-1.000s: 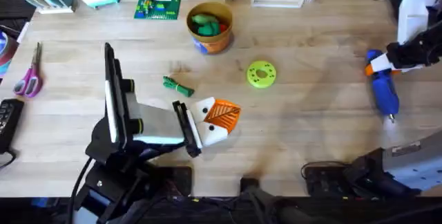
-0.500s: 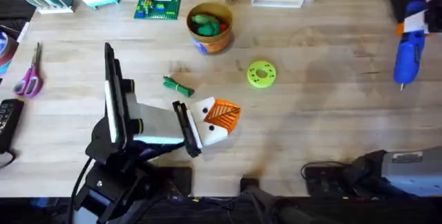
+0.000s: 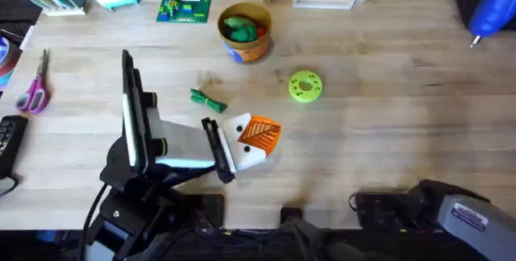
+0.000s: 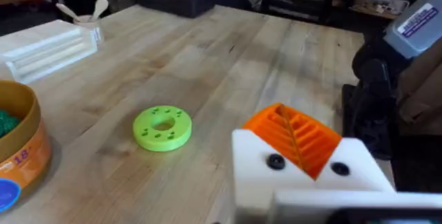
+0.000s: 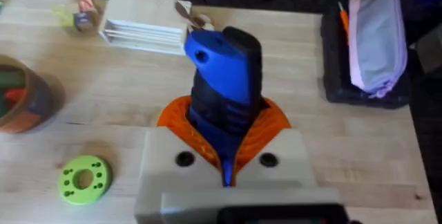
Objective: Pick up the gripper from the table and insert it into the empty holder that is missing its gripper. Then pick up a screw, insert it into the mounting hole, and use the screwdriver to tighten it. Finally, clean up the table by picking up the vegetable and placing it into the bucket.
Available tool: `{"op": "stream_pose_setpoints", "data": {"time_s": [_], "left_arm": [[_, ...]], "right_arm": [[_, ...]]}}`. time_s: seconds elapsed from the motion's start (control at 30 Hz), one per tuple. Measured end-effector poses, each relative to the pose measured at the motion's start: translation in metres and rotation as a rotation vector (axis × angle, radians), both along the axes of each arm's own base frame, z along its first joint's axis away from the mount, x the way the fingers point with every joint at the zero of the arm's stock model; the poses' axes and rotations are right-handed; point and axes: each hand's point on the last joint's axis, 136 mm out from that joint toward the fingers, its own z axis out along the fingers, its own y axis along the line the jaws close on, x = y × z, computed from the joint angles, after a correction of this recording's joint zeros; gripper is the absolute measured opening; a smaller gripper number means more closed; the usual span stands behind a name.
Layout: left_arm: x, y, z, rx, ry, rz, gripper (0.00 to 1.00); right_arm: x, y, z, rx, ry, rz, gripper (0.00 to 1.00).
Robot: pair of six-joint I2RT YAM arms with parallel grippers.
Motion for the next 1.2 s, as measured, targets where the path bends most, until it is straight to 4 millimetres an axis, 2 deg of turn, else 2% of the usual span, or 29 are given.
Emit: {"op": "stream_pose_setpoints", "data": {"time_s": [0.1, 0.2, 0.33, 0.43, 0.57, 0.7, 0.77, 0.9, 1.0, 1.1, 1.2], "left_arm": [[0.0, 0.0, 0.0, 0.0, 0.0, 0.0, 0.006], [0.0, 0.0, 0.0, 0.0, 0.0, 0.0, 0.006], [0.0, 0.0, 0.0, 0.0, 0.0, 0.0, 0.006], [0.0, 0.0, 0.0, 0.0, 0.0, 0.0, 0.006], [0.0, 0.0, 0.0, 0.0, 0.0, 0.0, 0.006], [0.0, 0.0, 0.0, 0.0, 0.0, 0.0, 0.006], [0.0, 0.0, 0.0, 0.0, 0.0, 0.0, 0.006], [0.0, 0.0, 0.0, 0.0, 0.0, 0.0, 0.006], [0.0, 0.0, 0.0, 0.0, 0.0, 0.0, 0.006], [0.0, 0.0, 0.0, 0.0, 0.0, 0.0, 0.006], [0.0, 0.0, 0.0, 0.0, 0.0, 0.0, 0.006]], "right_arm": [[-0.011, 0.02, 0.017, 0.014, -0.069, 0.037, 0.027], [-0.016, 0.043, 0.023, 0.043, -0.15, 0.101, 0.027], [-0.016, 0.092, 0.027, 0.119, -0.295, 0.258, 0.027], [-0.024, 0.133, 0.024, 0.186, -0.387, 0.391, 0.027], [-0.048, 0.193, 0.01, 0.267, -0.446, 0.6, 0.027], [-0.074, 0.243, 0.0, 0.336, -0.457, 0.781, 0.027], [-0.09, 0.265, 0.001, 0.369, -0.462, 0.866, 0.027], [-0.125, 0.297, 0.021, 0.429, -0.527, 1.024, 0.027], [-0.148, 0.314, 0.033, 0.466, -0.563, 1.116, 0.027], [-0.158, 0.329, 0.036, 0.491, -0.574, 1.174, 0.027], [-0.16, 0.345, 0.031, 0.505, -0.563, 1.212, 0.027]]}}
